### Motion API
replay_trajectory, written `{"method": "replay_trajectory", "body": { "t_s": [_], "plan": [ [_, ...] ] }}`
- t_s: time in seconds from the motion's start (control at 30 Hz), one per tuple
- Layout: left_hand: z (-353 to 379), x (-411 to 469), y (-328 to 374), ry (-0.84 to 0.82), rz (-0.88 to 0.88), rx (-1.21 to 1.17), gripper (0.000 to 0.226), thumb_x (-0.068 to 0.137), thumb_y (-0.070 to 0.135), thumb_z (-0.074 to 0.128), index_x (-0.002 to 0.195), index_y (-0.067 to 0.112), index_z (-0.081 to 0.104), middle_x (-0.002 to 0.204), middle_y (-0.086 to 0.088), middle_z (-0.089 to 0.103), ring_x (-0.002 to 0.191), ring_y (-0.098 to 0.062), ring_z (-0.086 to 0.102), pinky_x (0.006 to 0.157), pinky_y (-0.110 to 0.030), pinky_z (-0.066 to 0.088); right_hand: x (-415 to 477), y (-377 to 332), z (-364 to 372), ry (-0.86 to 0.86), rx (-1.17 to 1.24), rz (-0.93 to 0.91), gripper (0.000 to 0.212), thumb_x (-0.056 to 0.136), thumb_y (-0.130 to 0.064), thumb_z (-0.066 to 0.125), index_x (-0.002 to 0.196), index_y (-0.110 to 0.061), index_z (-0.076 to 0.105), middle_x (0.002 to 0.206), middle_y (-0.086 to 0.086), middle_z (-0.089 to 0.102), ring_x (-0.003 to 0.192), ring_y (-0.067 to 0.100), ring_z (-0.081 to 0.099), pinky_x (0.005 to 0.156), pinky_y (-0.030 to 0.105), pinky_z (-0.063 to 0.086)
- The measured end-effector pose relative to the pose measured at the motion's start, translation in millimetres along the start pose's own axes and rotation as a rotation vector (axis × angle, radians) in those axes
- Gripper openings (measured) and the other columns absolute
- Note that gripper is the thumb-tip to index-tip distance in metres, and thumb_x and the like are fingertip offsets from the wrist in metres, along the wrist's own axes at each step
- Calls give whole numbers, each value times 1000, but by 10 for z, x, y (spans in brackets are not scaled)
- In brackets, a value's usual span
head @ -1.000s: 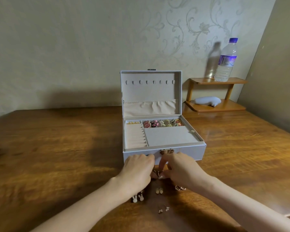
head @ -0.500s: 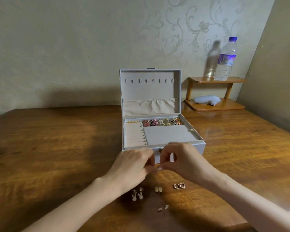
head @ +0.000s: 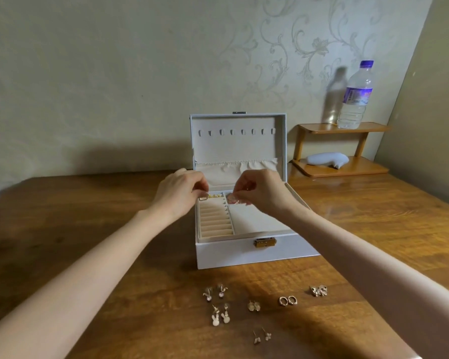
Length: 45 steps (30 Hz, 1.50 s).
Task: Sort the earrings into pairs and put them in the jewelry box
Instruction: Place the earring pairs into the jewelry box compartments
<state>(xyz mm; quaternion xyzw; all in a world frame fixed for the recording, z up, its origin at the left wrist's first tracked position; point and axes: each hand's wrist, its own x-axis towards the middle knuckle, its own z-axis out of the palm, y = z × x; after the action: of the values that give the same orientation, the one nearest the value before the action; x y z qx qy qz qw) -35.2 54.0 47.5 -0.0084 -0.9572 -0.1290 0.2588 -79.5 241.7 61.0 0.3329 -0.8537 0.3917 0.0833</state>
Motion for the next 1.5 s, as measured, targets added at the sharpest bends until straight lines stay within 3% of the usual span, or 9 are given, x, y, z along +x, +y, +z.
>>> {"method": "replay_trajectory", "body": {
  "t_s": [0.13, 0.3, 0.73, 1.0, 1.33, 1.5],
  "plan": [
    [209, 139, -49, 54, 77, 98, 3, 84, 17, 66, 85, 15, 68, 94, -1, 68, 86, -18, 51, 70, -27, 33, 280, 89, 221, 15, -77, -12, 7, 75, -6, 73, 81, -4, 70, 79, 11, 72, 68, 16, 65, 64, 20, 52],
    [337, 186, -78, 110, 109, 173, 5, 81, 10, 67, 84, 14, 68, 93, -3, 65, 91, -22, 48, 73, -30, 30, 461, 187, 405, -25, -132, -24, 7, 75, 1, 68, 80, -3, 70, 78, 13, 72, 75, 25, 67, 75, 38, 53],
    [394, 179, -60, 51, 78, 246, 21, 84, -1, 56, 94, 15, 66, 99, -2, 63, 98, -21, 46, 83, -31, 34, 527, 218, 532, -80, -255, -98, 20, 77, 5, 57, 85, -3, 73, 87, 15, 73, 86, 29, 64, 73, 28, 42],
    [327, 166, 8, -21, 68, 214, 17, 88, 9, 55, 96, 17, 68, 97, -1, 63, 99, -22, 46, 85, -31, 33, 497, 175, 570, -123, -378, -148, 26, 78, 6, 51, 88, -4, 73, 90, 17, 70, 87, 34, 63, 77, 42, 49],
    [321, 139, -48, -3, 108, 245, 18, 88, 12, 58, 101, 21, 66, 103, 2, 63, 101, -19, 45, 84, -32, 33, 452, 159, 498, -144, -412, -140, 30, 83, 5, 50, 100, -6, 72, 100, 15, 68, 94, 30, 61, 79, 32, 46],
    [95, -156, 41, 142, 174, 129, 35, 78, 17, 72, 111, 13, 61, 112, -5, 61, 102, -21, 53, 84, -32, 42, 211, 96, 251, -13, -301, -170, 26, 86, -7, 63, 110, -14, 68, 101, 7, 65, 81, 16, 60, 79, 33, 52]
  ]
}}
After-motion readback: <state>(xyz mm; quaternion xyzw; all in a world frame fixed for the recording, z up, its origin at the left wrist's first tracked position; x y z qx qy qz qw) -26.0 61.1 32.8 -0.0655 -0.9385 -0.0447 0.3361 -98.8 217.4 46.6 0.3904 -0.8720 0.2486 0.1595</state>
